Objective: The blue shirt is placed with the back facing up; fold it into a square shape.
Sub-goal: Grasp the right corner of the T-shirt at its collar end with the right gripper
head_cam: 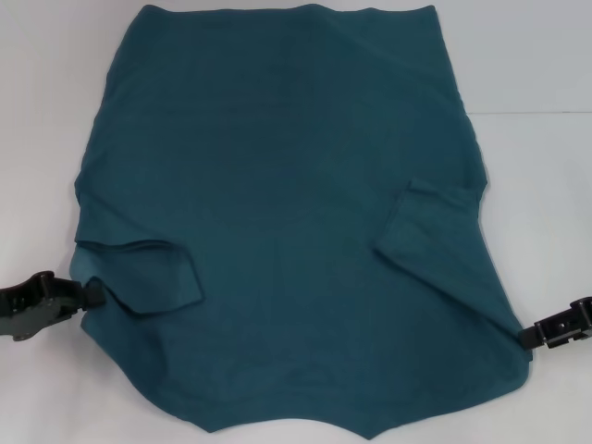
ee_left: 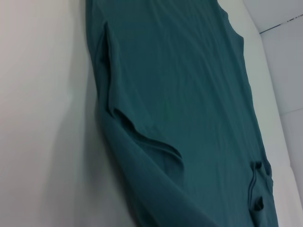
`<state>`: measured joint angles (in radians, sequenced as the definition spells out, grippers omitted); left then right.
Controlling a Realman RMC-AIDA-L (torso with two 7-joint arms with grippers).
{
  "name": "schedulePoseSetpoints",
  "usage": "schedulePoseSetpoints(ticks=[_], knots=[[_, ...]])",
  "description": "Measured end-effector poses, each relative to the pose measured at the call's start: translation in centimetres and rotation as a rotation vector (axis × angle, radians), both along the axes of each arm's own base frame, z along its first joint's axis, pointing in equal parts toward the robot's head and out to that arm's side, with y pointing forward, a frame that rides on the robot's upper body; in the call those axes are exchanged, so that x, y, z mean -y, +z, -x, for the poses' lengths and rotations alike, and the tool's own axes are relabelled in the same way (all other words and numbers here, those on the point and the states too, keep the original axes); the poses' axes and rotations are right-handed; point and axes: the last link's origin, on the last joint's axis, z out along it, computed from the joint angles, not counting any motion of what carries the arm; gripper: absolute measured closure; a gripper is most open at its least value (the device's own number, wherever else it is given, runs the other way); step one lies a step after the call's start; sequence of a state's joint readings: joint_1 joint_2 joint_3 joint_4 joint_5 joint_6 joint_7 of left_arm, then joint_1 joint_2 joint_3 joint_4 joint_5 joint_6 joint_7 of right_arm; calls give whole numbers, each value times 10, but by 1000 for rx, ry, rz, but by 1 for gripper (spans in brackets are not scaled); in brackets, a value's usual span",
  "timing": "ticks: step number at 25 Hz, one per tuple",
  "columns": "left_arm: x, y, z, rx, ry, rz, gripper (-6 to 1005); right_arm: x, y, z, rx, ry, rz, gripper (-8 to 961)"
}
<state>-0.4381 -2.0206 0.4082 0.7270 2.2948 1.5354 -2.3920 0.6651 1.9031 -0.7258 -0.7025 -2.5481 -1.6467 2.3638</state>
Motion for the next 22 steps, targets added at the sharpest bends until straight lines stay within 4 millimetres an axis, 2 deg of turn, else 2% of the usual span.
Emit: schedulePoseSetpoints(ticks=[22], knots=[[2,-3,1,6,2,-1,990,-4,-19,1,62,13,9,507]])
